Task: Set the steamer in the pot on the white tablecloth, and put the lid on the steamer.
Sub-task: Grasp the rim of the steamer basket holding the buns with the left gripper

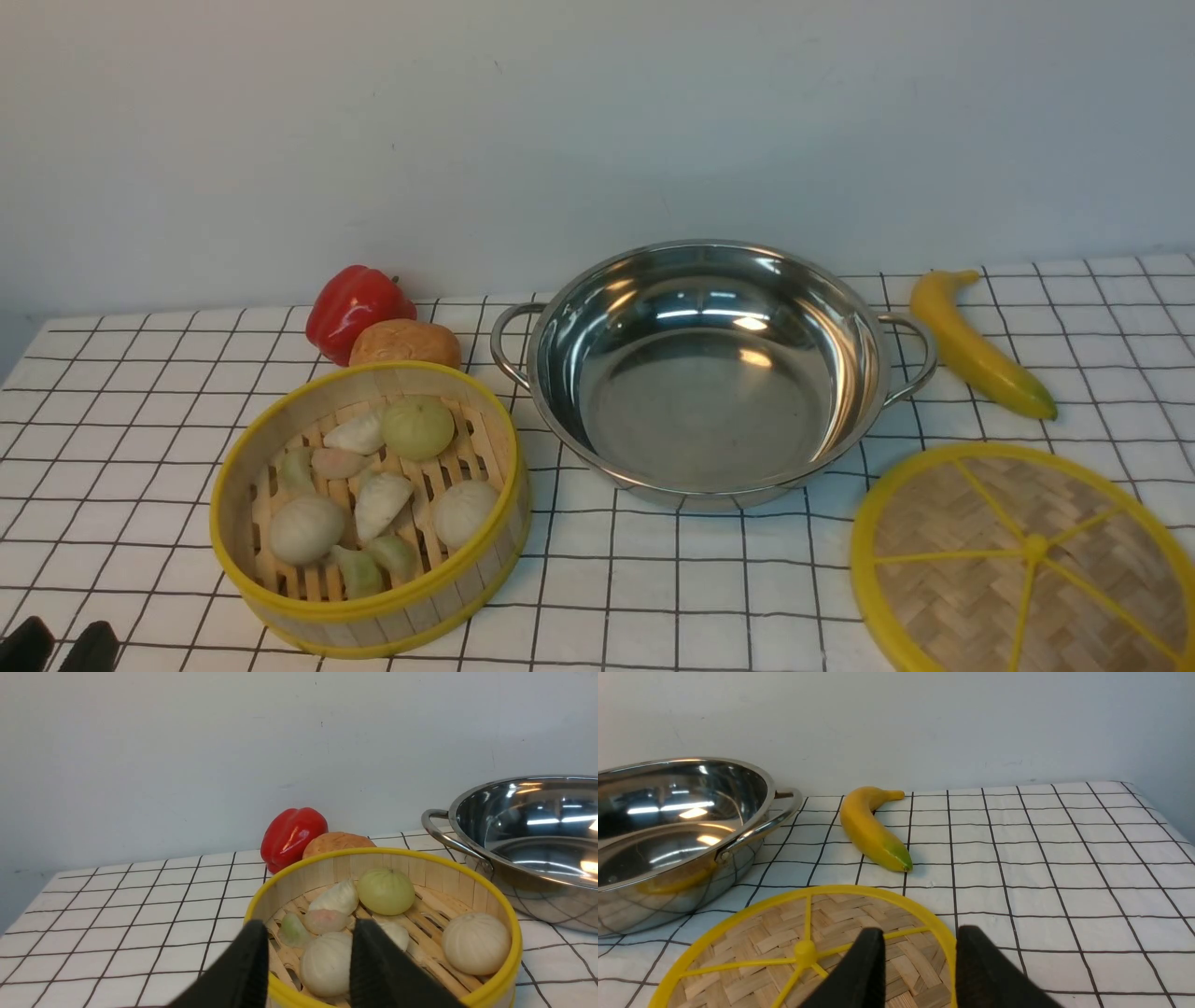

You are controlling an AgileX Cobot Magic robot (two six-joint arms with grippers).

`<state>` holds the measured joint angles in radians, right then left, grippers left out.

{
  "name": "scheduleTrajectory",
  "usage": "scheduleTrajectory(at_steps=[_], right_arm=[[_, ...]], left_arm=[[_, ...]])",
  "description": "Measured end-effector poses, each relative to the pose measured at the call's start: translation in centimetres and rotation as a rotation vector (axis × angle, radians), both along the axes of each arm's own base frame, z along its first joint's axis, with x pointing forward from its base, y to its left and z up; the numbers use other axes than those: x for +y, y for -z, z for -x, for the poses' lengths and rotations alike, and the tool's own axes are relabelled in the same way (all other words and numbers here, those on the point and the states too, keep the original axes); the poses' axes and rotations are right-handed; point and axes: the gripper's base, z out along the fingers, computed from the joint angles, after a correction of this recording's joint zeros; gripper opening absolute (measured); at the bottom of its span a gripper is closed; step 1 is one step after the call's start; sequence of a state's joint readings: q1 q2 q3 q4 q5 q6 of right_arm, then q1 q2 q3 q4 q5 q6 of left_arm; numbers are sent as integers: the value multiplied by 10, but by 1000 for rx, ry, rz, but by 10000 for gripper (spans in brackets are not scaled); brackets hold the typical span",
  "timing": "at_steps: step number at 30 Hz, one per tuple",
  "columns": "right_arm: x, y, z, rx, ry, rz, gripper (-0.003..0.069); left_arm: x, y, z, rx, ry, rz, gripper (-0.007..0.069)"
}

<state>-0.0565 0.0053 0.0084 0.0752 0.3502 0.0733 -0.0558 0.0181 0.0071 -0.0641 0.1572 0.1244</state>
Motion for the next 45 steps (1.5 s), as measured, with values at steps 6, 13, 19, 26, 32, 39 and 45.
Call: scheduleTrajectory(at_steps=[6, 13, 19, 26, 32, 39, 45], right_arm=[[-1, 0, 0, 1, 2, 22, 240], [-1, 0, 0, 2, 2, 28, 240], [3, 0, 0, -10, 1, -219, 240], [10, -6, -1, -52, -3, -691, 240], [10, -9, -1, -84, 0, -828, 240], [8, -14, -1, -142, 14, -922, 240], [4, -40, 2, -274, 4, -874, 240]], left_arm=[[0, 0, 0, 0, 0, 1, 243], [-2, 0, 0, 14, -1, 211, 243], [-5, -1, 0, 46, -4, 651, 243], [-4, -4, 0, 25, -6, 689, 243], [-1, -10, 0, -58, -14, 669, 243], [5, -22, 0, -209, -33, 670, 243], [7, -59, 5, -362, -35, 462, 243]])
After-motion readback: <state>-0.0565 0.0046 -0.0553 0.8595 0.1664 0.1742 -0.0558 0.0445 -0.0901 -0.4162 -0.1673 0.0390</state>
